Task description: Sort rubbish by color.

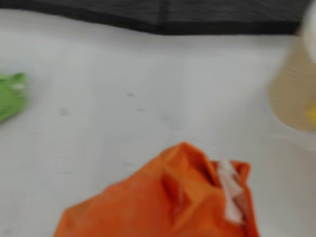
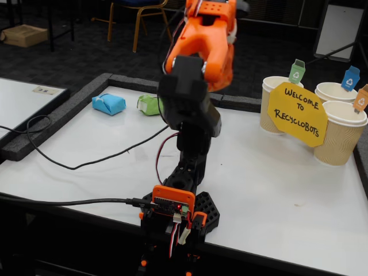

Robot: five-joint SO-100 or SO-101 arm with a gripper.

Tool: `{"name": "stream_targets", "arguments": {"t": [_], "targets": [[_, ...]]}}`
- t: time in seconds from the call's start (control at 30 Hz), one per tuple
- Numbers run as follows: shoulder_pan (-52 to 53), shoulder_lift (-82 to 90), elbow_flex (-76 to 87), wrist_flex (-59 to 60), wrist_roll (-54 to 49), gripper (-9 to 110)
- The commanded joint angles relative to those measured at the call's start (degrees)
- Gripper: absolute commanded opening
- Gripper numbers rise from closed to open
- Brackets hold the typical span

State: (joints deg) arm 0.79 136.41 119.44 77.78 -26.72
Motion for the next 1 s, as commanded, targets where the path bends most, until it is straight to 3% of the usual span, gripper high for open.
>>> {"name": "stream_targets", "arguments": {"t": [0.0,0.27,0.97], "targets": [[8.2,5.5,-1.9,-0.6,2.5,0],[21.6,10.8,-1.5,0.2,2.9,0],[26.1,29.8,1.0,4.6,2.8,0]]}}
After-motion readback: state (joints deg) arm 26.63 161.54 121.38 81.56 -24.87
